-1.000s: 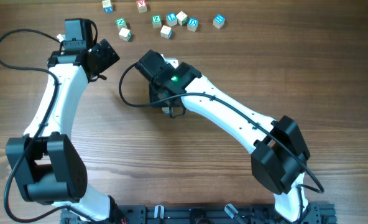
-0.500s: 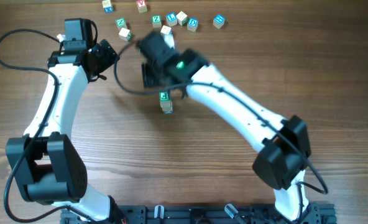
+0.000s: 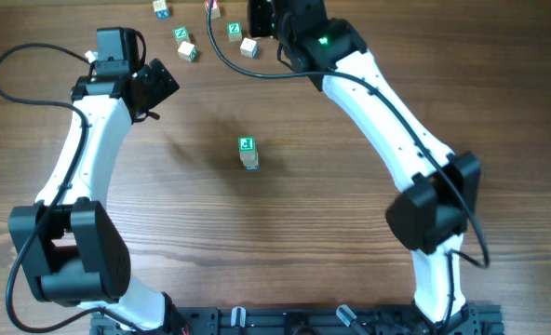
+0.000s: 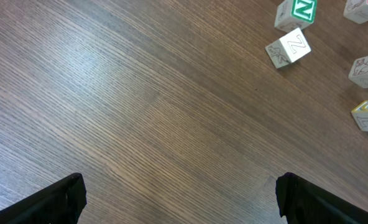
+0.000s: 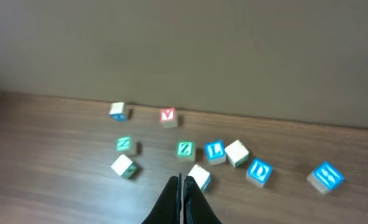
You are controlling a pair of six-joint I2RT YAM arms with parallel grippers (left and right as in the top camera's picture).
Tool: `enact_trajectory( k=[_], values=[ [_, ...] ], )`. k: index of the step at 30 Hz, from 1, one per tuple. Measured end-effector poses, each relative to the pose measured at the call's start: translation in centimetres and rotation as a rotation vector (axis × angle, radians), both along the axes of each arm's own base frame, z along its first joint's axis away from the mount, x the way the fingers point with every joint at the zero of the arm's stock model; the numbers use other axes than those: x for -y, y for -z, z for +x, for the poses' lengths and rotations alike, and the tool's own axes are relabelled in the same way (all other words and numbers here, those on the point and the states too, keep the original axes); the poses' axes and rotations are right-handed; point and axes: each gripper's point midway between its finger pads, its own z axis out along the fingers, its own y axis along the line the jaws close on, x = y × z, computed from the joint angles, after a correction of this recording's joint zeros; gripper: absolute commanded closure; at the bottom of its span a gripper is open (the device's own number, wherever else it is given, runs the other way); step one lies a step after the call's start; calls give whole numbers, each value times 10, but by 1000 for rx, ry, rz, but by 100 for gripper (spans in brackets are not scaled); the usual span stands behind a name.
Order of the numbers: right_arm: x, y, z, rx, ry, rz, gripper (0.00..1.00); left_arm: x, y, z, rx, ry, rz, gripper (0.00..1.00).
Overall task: Form a tower
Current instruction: 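Move the right gripper to the blue-lettered D block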
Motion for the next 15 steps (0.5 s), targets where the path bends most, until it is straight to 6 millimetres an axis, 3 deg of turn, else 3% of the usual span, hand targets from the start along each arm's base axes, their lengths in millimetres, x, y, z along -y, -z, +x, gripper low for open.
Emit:
enact_trajectory(
  k=[4, 5, 10, 15],
  values=[
    [8, 44, 34, 24, 5, -53, 96, 0, 0, 0, 0, 0, 0, 0],
    [14, 61, 46, 28, 13, -67, 96, 0, 0, 0, 0, 0, 0, 0],
    [40, 107, 83, 56, 61, -83, 96, 0, 0, 0, 1, 0, 0, 0],
    [55, 145, 98, 37, 72, -81, 96, 0, 0, 0, 0, 0, 0, 0]
  ],
)
